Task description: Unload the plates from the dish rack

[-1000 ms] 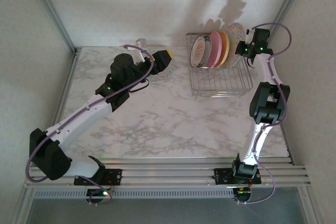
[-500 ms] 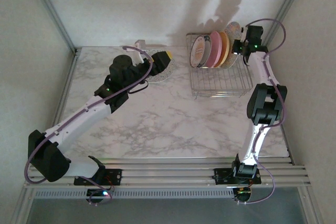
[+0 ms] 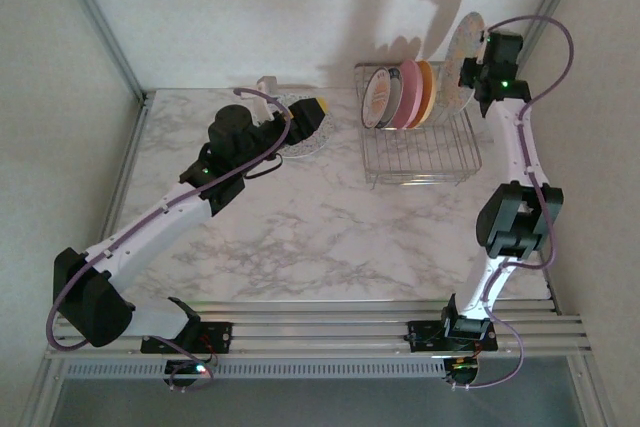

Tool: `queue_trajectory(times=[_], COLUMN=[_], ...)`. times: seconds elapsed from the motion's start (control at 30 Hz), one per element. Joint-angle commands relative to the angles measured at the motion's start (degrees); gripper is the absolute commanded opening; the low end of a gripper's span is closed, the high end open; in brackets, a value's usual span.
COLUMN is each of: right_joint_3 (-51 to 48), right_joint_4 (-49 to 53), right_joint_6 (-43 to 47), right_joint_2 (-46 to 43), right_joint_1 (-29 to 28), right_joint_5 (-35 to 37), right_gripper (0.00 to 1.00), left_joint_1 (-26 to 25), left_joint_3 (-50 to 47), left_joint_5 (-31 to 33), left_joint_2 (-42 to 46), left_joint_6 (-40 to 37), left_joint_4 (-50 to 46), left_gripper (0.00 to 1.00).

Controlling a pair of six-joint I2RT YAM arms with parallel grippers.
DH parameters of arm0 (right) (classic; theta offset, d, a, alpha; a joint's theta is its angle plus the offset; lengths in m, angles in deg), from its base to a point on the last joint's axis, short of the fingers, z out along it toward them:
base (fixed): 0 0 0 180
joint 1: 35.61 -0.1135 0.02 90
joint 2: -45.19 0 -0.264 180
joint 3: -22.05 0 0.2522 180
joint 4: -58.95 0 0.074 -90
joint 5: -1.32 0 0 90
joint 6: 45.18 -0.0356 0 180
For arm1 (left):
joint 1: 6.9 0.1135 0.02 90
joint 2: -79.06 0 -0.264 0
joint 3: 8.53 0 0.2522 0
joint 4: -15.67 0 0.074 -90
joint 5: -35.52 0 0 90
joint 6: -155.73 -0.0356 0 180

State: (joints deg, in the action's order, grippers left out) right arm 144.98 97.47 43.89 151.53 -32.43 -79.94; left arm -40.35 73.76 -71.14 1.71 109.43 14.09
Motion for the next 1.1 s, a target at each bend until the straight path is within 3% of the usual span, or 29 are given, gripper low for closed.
queue_trajectory(times=[0.0, 0.23, 0.47, 0.77, 1.07], right_joint_3=[0.3, -2.4, -8.6, -17.2, -23.6], right_joint_4=[-2.9, -2.5, 0.6, 2.5, -0.4], right_joint_6=[0.4, -3.1, -16.1, -35.2, -53.1], right_joint_2=[-5.2, -12.3, -22.2, -33.4, -36.7], right_joint_1=[0.2, 0.2, 0.2, 0.2, 0.2], right_joint_5=[3.6, 3.3, -0.4, -12.6, -27.1], right_gripper=[0.00, 0.00, 0.00, 0.00, 0.00], left_joint_1=[-0.4, -0.4, -0.3, -0.2, 0.1], left_joint_3=[1.2, 3.2, 8.9, 18.0, 24.0], left_joint_5=[-1.1, -3.1, -7.0, -14.4, -19.0], left_joint_2=[-0.4, -2.7, -8.8, -19.0, -26.2], left_joint_6=[0.7, 1.5, 4.5, 12.7, 19.2], left_joint_4=[2.8, 2.6, -0.7, -1.9, 0.1], left_gripper=[0.82, 0.82, 0.83, 0.82, 0.81])
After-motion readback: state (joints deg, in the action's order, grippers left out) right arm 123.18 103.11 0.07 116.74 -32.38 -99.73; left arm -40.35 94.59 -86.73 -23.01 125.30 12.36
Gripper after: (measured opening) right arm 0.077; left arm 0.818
